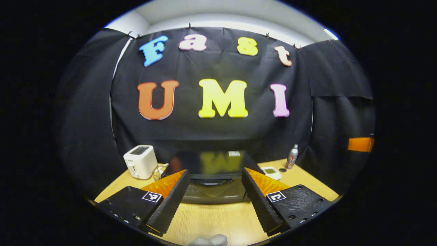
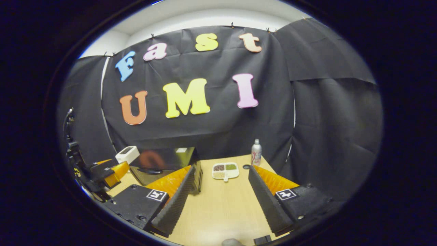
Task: Open the electric oven with the left hand, put the food in, and close the electric oven.
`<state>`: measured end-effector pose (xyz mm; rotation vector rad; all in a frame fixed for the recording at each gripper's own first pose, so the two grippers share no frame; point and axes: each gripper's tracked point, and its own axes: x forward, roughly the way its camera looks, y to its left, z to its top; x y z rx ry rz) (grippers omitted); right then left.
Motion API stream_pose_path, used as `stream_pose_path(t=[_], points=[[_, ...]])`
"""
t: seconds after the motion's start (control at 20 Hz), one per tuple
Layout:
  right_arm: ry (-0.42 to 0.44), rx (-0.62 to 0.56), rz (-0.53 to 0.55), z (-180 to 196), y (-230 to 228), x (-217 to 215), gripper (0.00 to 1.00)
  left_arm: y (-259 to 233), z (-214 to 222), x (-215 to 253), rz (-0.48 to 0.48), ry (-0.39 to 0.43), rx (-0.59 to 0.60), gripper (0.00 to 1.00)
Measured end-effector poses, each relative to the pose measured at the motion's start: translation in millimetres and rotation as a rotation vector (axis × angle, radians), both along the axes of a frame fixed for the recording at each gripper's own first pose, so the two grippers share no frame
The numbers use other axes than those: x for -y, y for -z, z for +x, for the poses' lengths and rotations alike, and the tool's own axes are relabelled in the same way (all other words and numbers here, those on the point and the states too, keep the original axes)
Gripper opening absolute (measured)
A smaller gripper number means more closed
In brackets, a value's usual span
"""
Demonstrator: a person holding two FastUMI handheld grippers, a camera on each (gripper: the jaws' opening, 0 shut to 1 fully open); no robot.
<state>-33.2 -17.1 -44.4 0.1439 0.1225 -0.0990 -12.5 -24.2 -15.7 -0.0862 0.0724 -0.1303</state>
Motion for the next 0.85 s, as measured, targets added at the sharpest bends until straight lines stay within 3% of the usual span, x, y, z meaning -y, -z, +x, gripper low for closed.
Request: stream_pose_path(t=[0.15,0.2,0.3,0.45,0.5,0.55,0.65,0.85], points=[[-0.004,0.032,-0.034,-15.5,-20.7,18.3,1.00,-48.8,-37.0,2.5,0.017,-0.030,0.099,0.95],[-0.011,0.038,-0.047,-20.4,-26.7,21.9,0.95,-59.5,-47.3,2.8,0.025,-0.041,0.119,0.95],[-0.021,0.061,-0.061,-26.1,-38.1,30.4,0.96,-71.6,-65.3,6.0,0.006,-0.062,0.131,0.95],[-0.042,0.099,-0.068,-34.4,-52.0,38.0,0.96,-84.3,-85.7,9.9,-0.014,-0.085,0.137,0.95],[-0.044,0.113,-0.083,-41.6,-57.0,40.8,1.00,-85.6,-89.4,11.1,-0.011,-0.089,0.134,0.95],[-0.047,0.127,-0.098,-45.9,-60.8,42.4,0.96,-86.4,-91.4,13.3,-0.009,-0.090,0.128,0.95],[-0.047,0.146,-0.112,-50.8,-63.4,45.7,1.00,-85.8,-95.1,16.3,-0.006,-0.092,0.113,0.95],[-0.051,0.154,-0.100,-56.3,-62.7,50.1,0.96,-90.8,-98.3,25.3,0.005,-0.088,0.119,0.95]])
